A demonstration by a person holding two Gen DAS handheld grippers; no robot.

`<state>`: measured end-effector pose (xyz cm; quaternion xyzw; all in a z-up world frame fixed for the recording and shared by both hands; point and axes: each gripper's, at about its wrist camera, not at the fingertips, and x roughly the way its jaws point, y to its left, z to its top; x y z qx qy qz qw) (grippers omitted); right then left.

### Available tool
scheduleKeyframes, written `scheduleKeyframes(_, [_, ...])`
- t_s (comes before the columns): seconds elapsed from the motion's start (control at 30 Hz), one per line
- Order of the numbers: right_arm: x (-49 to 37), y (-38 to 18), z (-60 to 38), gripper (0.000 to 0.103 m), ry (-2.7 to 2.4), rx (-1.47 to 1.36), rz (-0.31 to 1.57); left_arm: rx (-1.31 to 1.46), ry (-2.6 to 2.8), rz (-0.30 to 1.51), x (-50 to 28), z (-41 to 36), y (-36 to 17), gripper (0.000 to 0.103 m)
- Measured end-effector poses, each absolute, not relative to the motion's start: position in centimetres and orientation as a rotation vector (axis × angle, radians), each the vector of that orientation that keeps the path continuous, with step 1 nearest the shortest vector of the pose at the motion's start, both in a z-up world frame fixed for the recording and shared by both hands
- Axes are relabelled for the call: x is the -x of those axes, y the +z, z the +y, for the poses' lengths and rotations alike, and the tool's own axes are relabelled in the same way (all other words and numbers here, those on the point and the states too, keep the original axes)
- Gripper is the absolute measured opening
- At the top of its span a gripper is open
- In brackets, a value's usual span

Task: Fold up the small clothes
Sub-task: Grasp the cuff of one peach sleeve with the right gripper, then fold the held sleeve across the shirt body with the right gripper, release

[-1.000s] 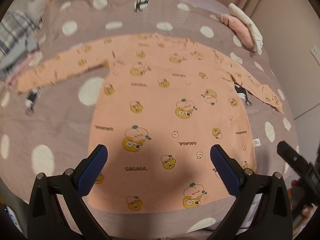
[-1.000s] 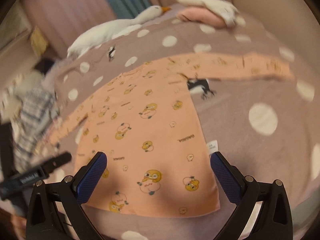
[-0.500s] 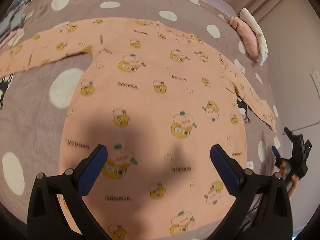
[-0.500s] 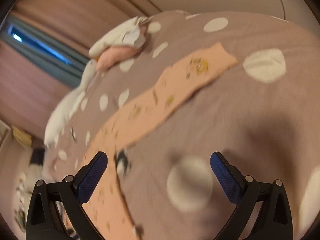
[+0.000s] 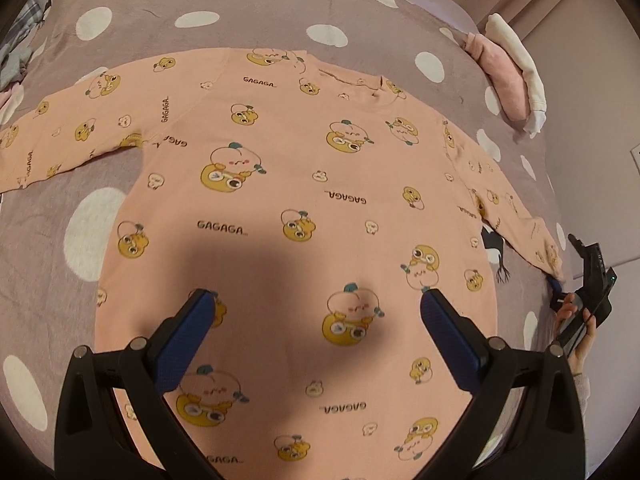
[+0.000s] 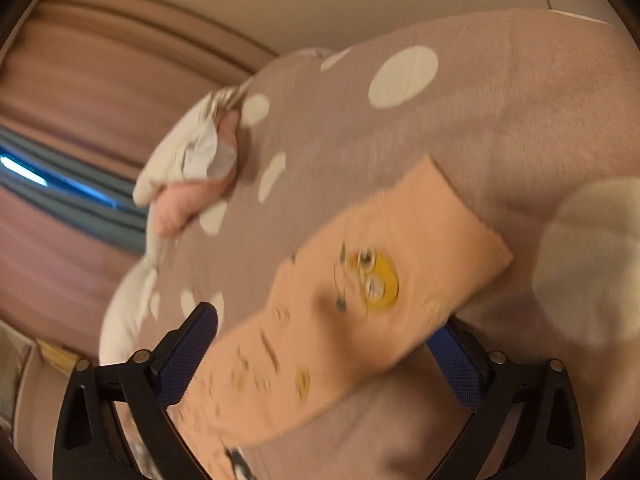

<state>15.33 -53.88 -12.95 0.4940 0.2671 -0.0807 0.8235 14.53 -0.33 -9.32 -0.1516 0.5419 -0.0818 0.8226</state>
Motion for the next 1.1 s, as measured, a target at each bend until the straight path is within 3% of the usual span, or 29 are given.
scheduleKeyframes(0.07, [-15.5, -13.5, -54.5, 0.054, -0.213, -1.058, 0.581, 0.317, -0.167, 1.151, -14.9, -0.4, -9.3, 0.103])
scheduleKeyframes(0.1, [-15.4, -13.9, -54.8, 0.047, -0.229, -1.070, 0.592, 0.313, -0.163, 1.148, -15.1, -0.3, -9.3, 0.103])
scheduleKeyframes(0.17, [-15.2, -14.3, -55.3, 0.018, -0.258, -1.076, 0.611, 0.311, -0.156, 1.144, -15.4, -0.1, -9.3, 0.103])
scheduleKeyframes(0.23, [-14.8, -14.2, -55.5, 0.013, -0.264, -1.078, 0.624, 0.312, -0.149, 1.139, -15.5, 0.3, -9.3, 0.103])
scheduleKeyframes(0.47, [-16.5, -6.8, -50.6, 0.009, -0.201, -0.781, 0.671, 0.335, -0.116, 1.114, -15.0, 2.5, -8.8, 0.102])
scheduleKeyframes(0.77, [-22.4, 6.6, -33.4, 0.009, 0.060, -0.399, 0.647, 0.388, -0.071, 1.040, -13.0, 7.9, -7.1, 0.102])
scheduleKeyframes(0.93, [-24.4, 7.8, -21.3, 0.009, 0.161, -0.155, 0.656, 0.432, -0.018, 1.015, -11.9, 12.0, -7.0, 0.102])
scheduleKeyframes(1.1, [-25.9, 2.6, -10.2, 0.009, 0.243, 0.084, 0.730, 0.472, 0.046, 1.014, -11.1, 15.6, -7.5, 0.102])
